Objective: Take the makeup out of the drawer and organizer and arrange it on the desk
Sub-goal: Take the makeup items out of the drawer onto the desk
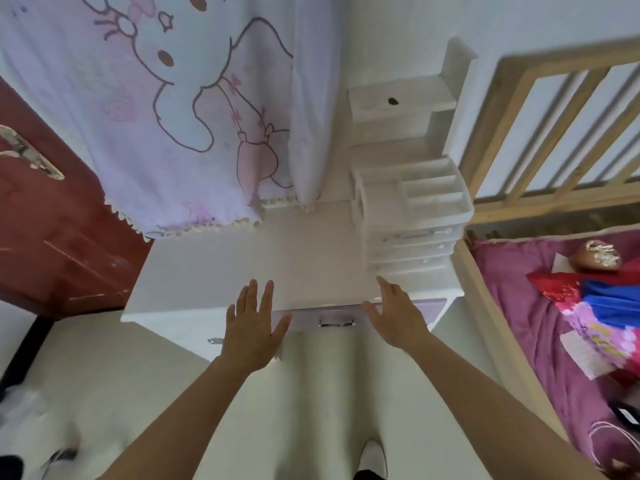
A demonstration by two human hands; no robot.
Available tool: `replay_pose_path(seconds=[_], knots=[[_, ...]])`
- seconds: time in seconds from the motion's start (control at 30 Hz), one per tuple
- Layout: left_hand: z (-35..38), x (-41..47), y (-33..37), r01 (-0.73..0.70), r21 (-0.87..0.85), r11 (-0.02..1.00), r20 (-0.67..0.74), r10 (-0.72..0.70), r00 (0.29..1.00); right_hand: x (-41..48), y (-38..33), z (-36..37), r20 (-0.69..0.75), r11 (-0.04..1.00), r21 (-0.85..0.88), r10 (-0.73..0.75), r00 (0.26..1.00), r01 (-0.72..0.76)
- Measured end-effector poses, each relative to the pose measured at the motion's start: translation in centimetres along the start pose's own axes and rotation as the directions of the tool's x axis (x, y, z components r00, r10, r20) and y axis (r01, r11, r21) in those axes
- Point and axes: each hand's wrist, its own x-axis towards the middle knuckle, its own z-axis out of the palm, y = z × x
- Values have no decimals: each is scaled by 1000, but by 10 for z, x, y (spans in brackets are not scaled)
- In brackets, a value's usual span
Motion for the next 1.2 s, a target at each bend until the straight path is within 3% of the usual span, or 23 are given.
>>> replay_pose_path(seconds=[0.13, 0.2, 0.27, 0.33, 0.4, 0.53, 0.6, 0.67, 0.83, 1.2], knots=[[57, 45, -16, -27, 43, 999, 99, 23, 995, 34, 18, 60, 130, 969, 178, 148, 980, -170], [84, 67, -25, -40, 68, 997, 141, 30, 990, 45, 22, 90, 190, 903, 320, 235, 953, -287], [112, 90, -34, -46, 99, 994, 141, 32, 990, 57, 24, 118, 286, 696, 555, 354, 890, -455], [139, 105, -44, -63, 103, 993, 147, 48, 988, 70, 23, 146, 429, 328, 750, 421, 799, -575], [166, 108, -54, -91, 78, 993, 150, 78, 986, 87, 21, 173, 508, 81, 791, 466, 725, -606], [194, 106, -64, -110, 39, 993, 93, 106, 990, 119, 13, 215, 532, -281, 845, 531, 660, -455], [198, 107, -66, -117, 30, 993, 102, 113, 988, 129, 9, 228, 532, -396, 845, 548, 646, -360], [200, 109, -69, -128, 36, 991, 105, 124, 987, 136, 8, 238, 528, -452, 841, 571, 629, -296], [203, 110, -70, -138, 35, 990, 103, 133, 986, 136, 13, 241, 526, -457, 843, 591, 611, -283], [204, 110, -66, -127, 0, 992, 69, 127, 989, 121, 14, 243, 499, -384, 866, 632, 593, -320]])
